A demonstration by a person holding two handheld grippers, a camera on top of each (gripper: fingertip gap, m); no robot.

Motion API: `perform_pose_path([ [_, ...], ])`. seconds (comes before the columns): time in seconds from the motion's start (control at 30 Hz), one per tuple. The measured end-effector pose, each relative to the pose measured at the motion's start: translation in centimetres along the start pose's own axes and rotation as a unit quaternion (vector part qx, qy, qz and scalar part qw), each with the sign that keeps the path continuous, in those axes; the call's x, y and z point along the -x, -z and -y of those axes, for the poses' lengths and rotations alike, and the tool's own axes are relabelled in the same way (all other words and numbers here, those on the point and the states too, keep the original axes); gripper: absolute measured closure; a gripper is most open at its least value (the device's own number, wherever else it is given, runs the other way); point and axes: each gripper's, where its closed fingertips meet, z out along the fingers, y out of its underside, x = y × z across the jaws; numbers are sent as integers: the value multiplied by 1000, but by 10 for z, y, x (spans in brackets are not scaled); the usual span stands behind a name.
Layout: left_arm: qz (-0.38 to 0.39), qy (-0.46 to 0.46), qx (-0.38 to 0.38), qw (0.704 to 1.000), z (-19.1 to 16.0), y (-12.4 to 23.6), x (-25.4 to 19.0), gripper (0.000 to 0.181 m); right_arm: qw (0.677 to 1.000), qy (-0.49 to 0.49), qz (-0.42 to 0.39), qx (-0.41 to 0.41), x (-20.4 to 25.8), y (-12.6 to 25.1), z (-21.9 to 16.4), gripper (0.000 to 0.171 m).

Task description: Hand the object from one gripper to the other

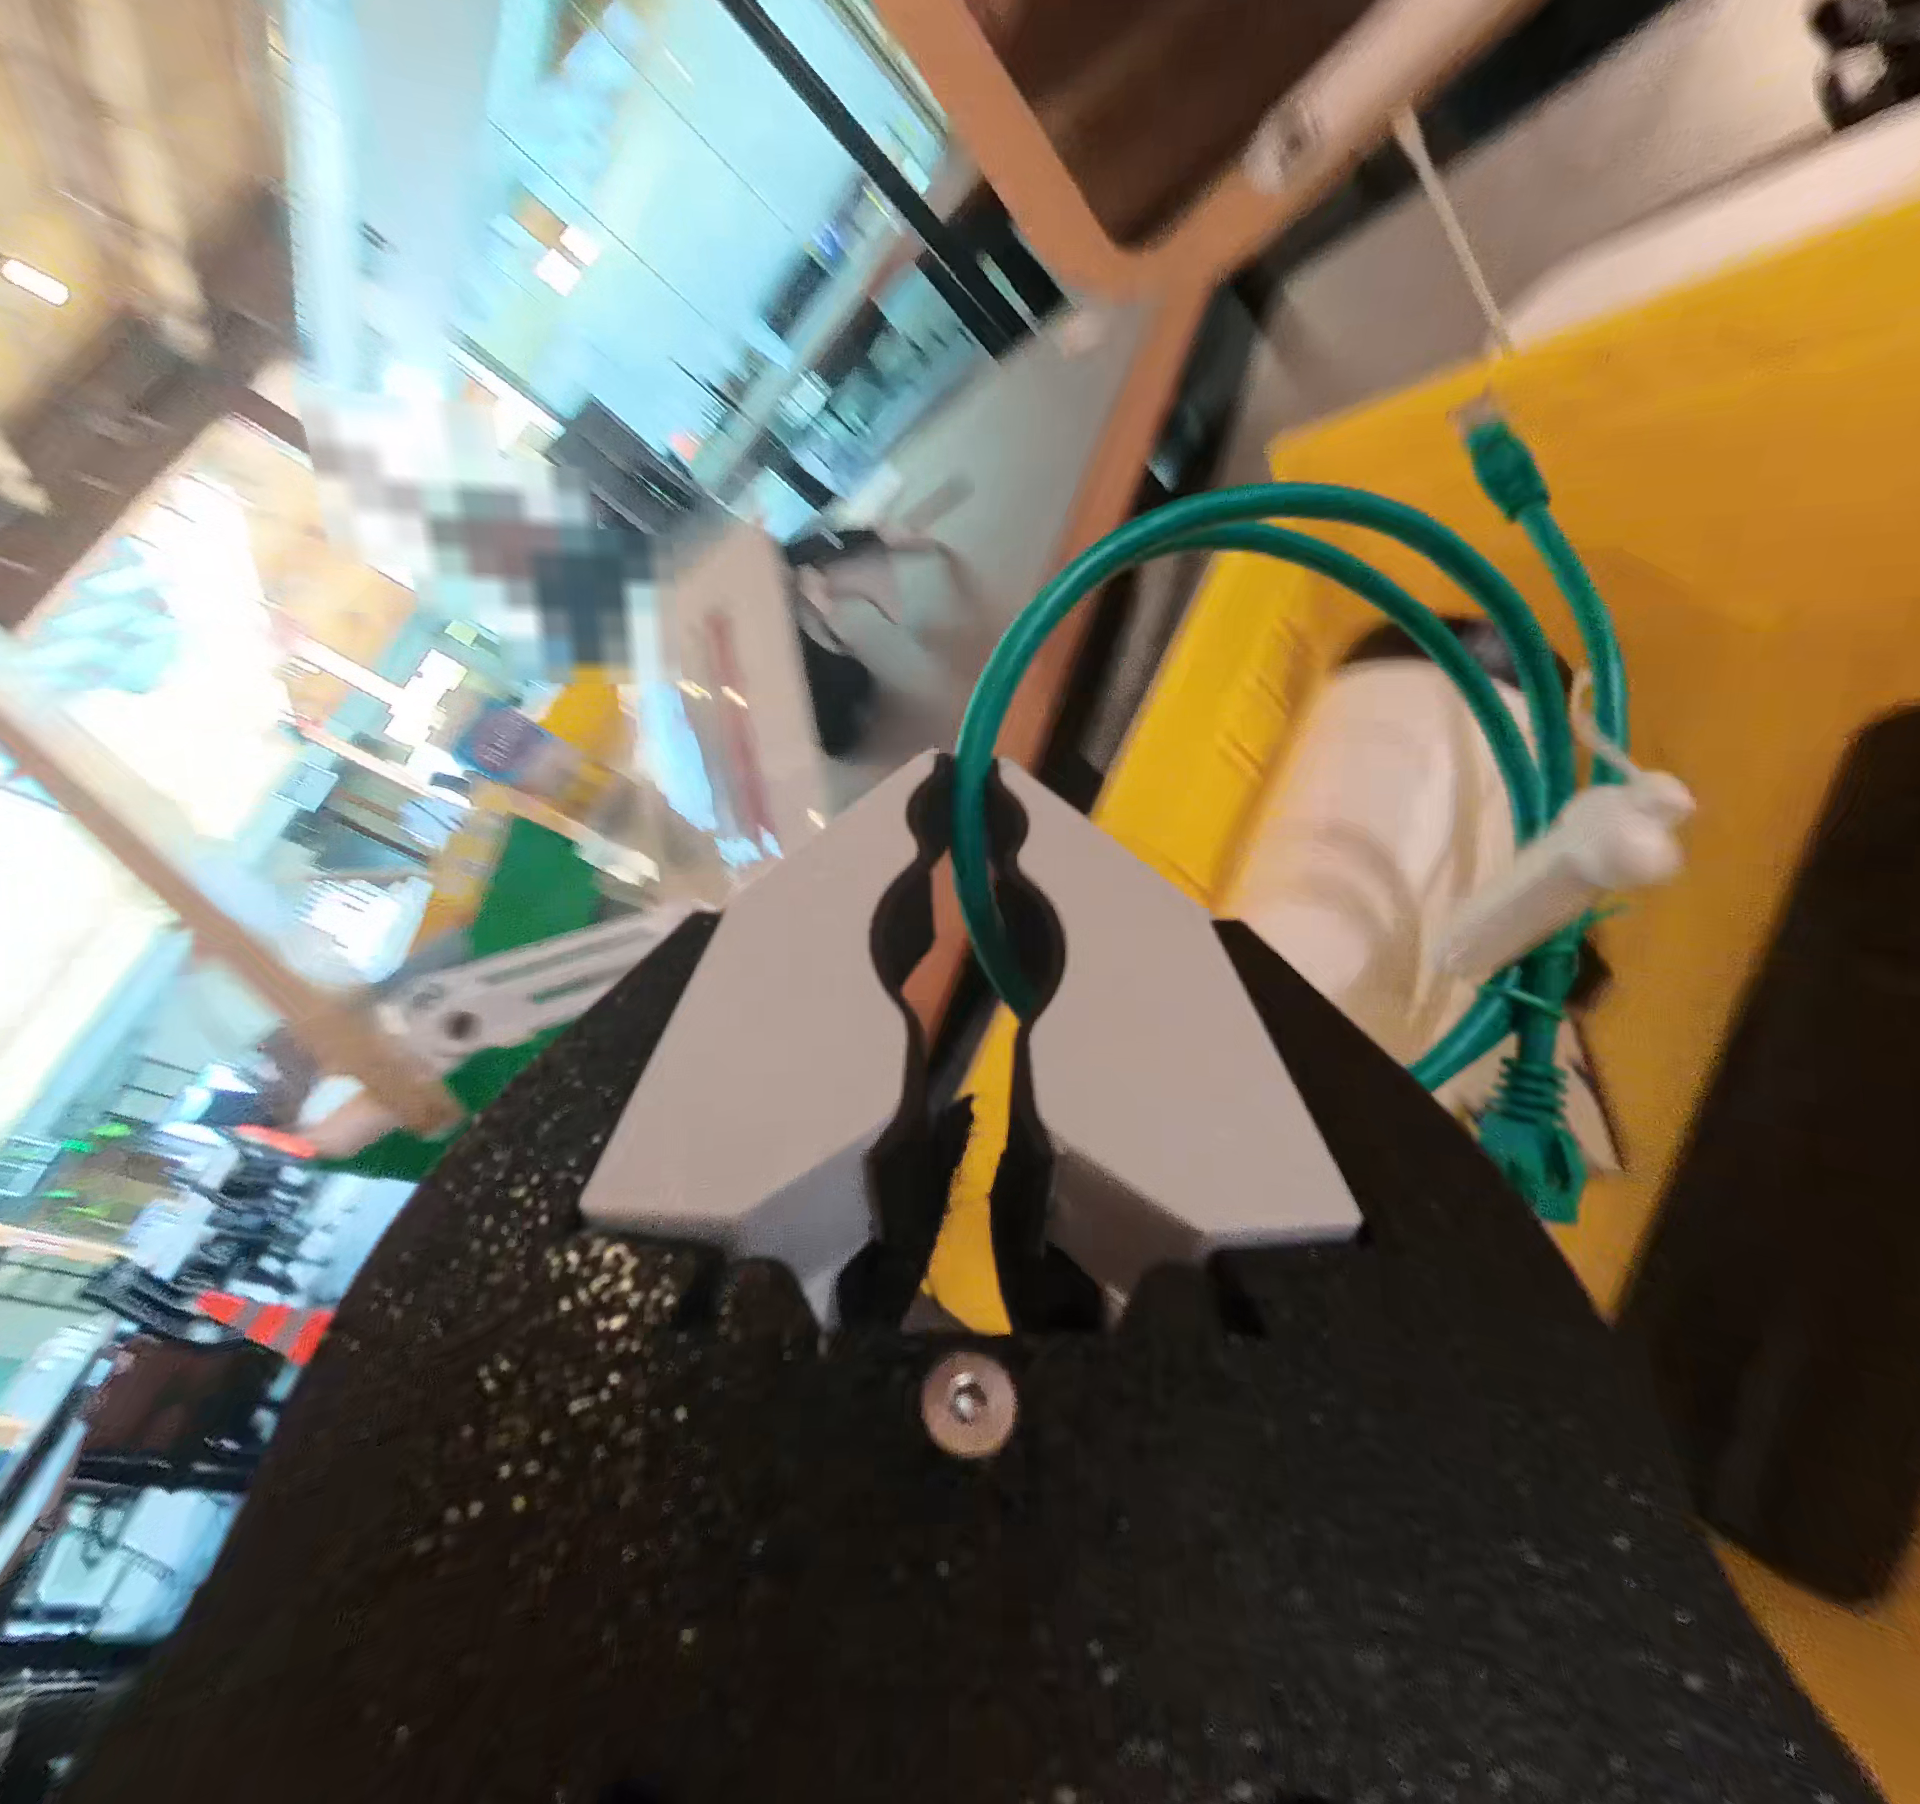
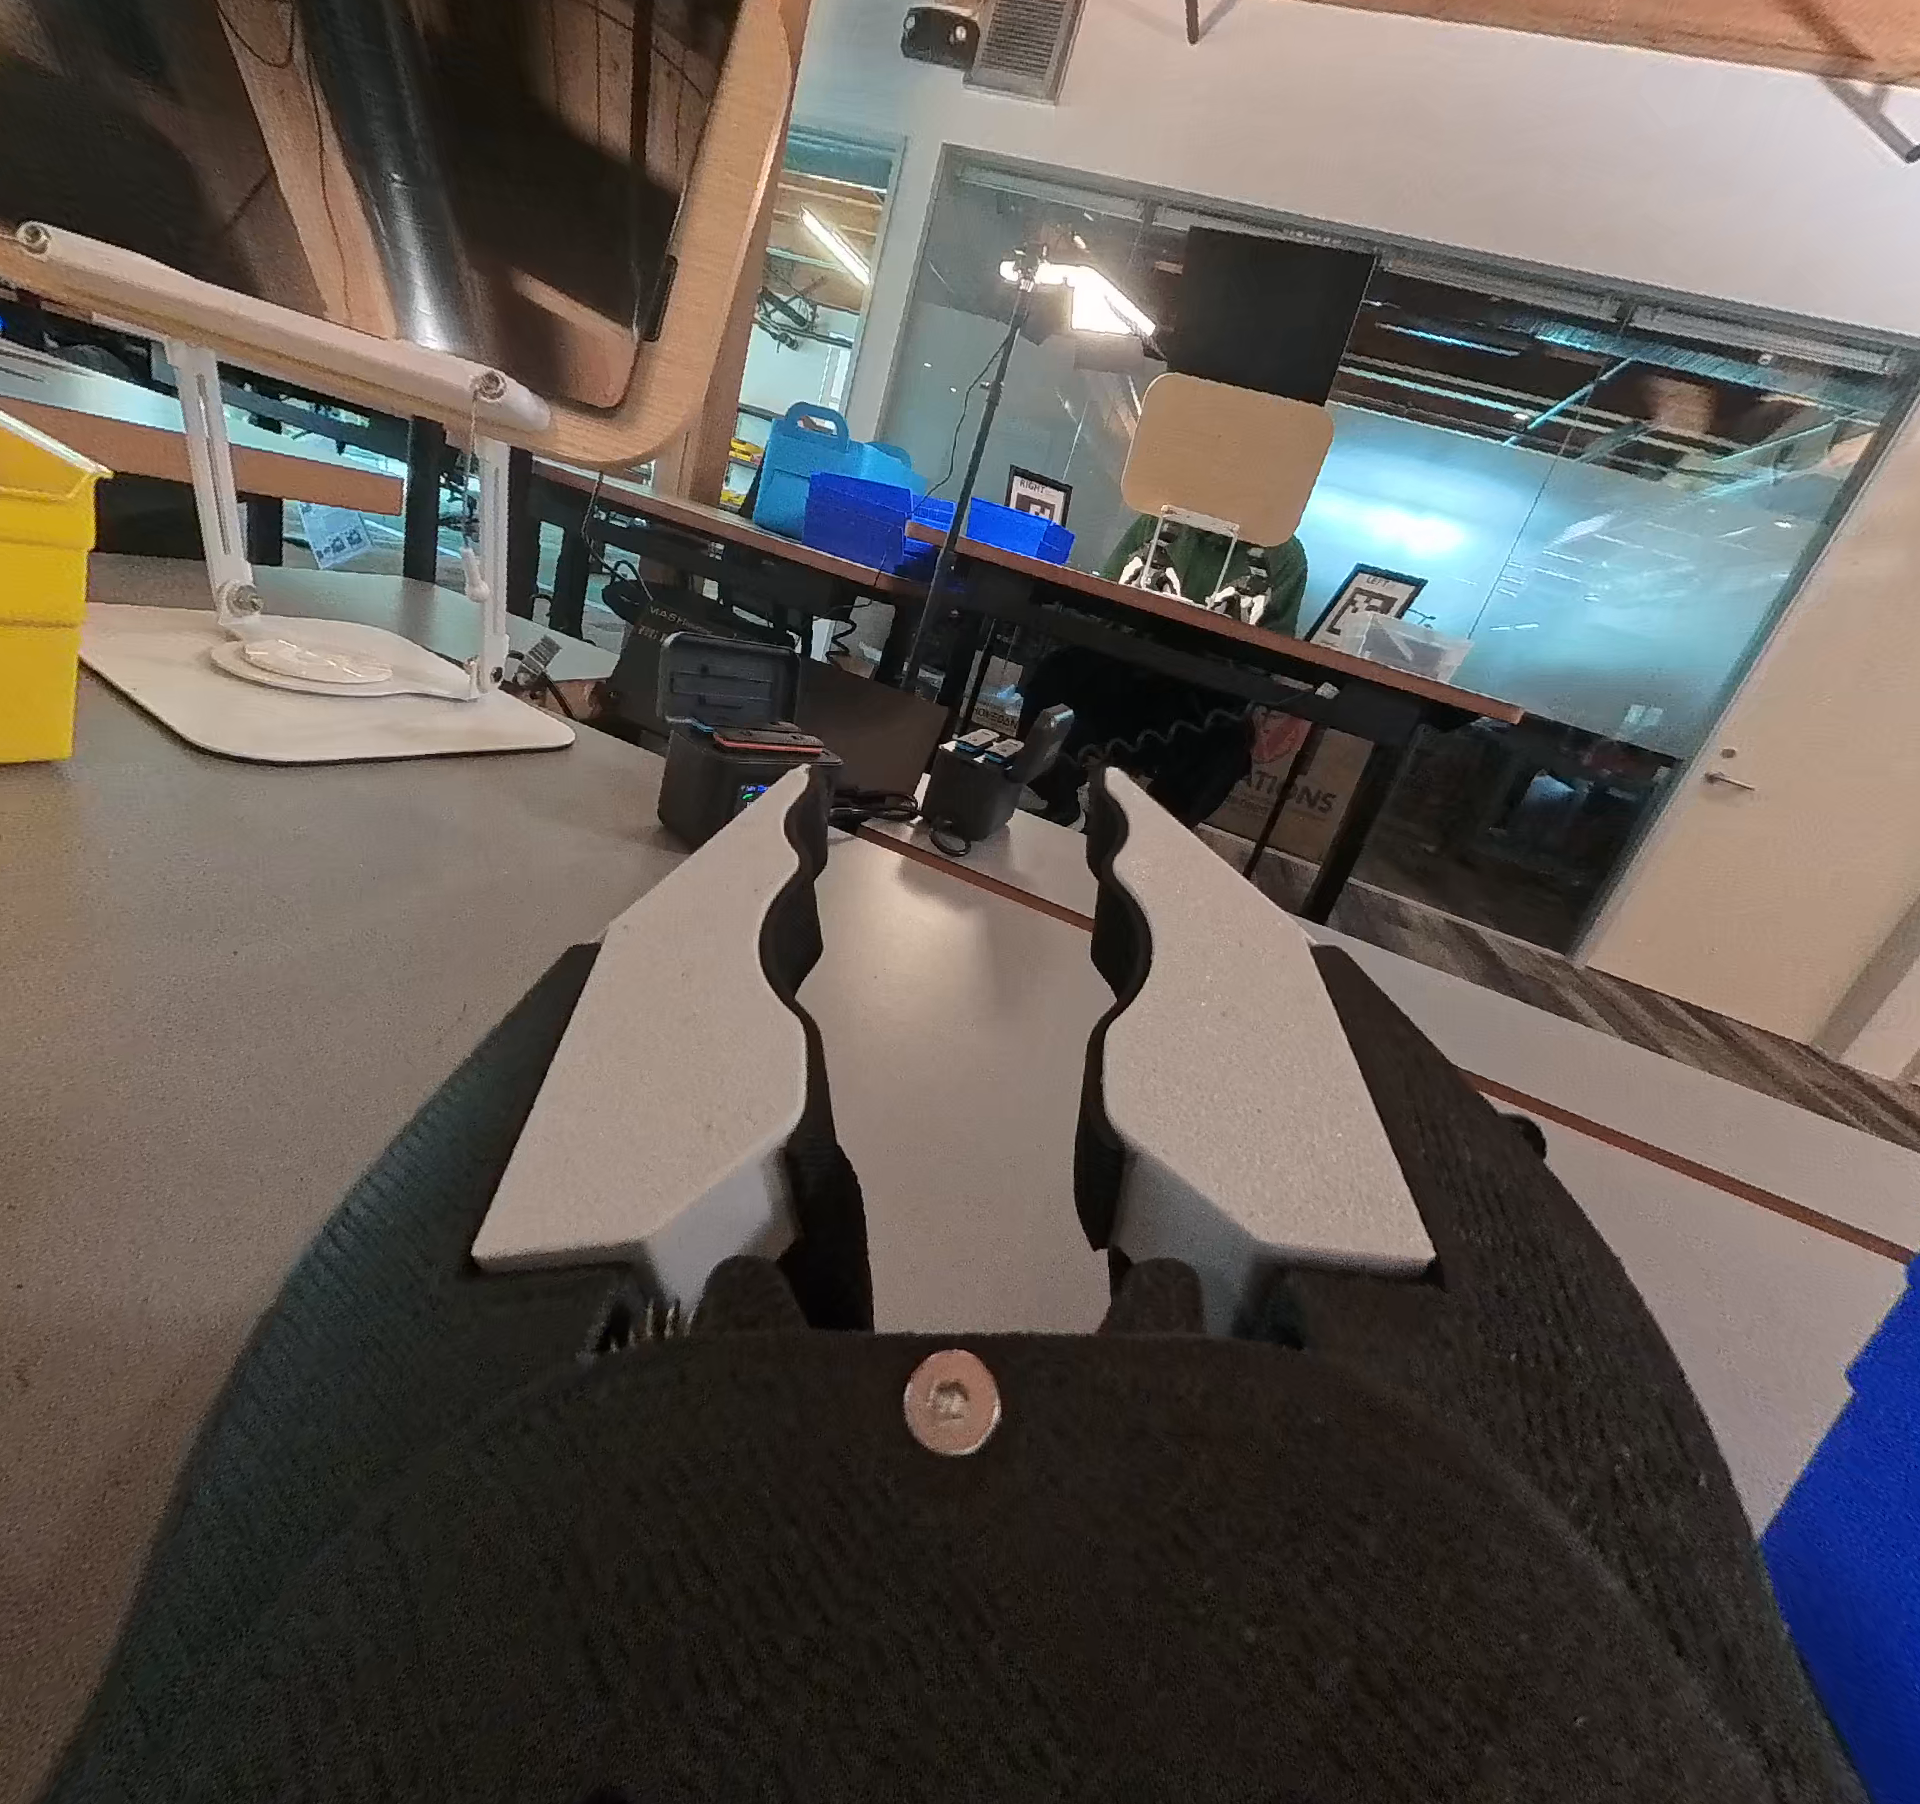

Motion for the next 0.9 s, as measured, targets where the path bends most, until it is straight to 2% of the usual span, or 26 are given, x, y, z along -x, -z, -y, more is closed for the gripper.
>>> perform_pose_path([
  [0.1, 89, -7, -84, 992, 30, 24, 27, 179, 1000, 3, 2, 1, 1, 0, 0, 124],
  [0.17, 117, -2, -120, 986, 42, 36, 37, 179, 1000, 4, 3, 1, 2, 0, 0, 124],
  [0.33, 62, 79, -141, 985, 42, 36, 34, 179, 1000, 4, 4, 1, 2, -1, 0, 125],
  [0.53, 97, 89, -156, 979, 44, 46, 49, 178, 1000, 6, 6, 2, 3, -1, 0, 126],
  [0.6, 72, 55, -123, 988, 39, 39, 40, 179, 1000, 7, 6, 2, 3, -1, 0, 126],
  [0.67, 19, -19, -55, 998, 26, 27, 20, 179, 1000, 8, 7, 2, 3, -1, 0, 126],
  [0.73, -4, -115, -8, 993, 16, 21, 4, 179, 1000, 8, 7, 2, 3, -1, 0, 126],
  [0.8, 41, -182, -1, 982, 17, 20, 7, 179, 1000, 7, 7, 2, 3, -1, 0, 126],
  [0.9, 146, -215, -73, 963, 44, 35, 24, 179, 1000, 7, 8, 2, 3, -1, 0, 127],
])
